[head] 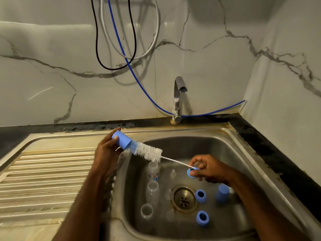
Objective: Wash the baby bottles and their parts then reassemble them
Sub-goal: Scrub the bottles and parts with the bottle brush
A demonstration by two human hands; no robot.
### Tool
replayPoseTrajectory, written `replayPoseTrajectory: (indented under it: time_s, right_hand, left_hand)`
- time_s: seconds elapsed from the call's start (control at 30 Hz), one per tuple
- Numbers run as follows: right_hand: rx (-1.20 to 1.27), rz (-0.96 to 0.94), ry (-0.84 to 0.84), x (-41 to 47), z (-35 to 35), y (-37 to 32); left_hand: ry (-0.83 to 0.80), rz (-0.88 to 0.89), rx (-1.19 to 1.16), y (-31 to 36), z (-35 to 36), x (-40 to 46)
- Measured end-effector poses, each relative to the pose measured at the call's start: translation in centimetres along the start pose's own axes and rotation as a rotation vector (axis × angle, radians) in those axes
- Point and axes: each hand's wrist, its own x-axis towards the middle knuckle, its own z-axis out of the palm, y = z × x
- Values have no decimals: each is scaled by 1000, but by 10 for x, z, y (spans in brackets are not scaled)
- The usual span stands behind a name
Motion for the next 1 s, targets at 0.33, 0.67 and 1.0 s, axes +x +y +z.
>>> replayPoseTrajectory:
  time_s: [0.33, 0.67, 1.0]
  right_hand:
    - [-510, -297, 461, 5, -13, -15]
    - [163, -187, 258, 6, 19, -20]
    - [-486, -154, 230, -1, 7, -26]
  left_hand:
    - [69, 61, -13, -6, 3, 4]
    - [38, 64, -378, 0, -3, 12]
    - [167, 423, 496, -10, 3, 11]
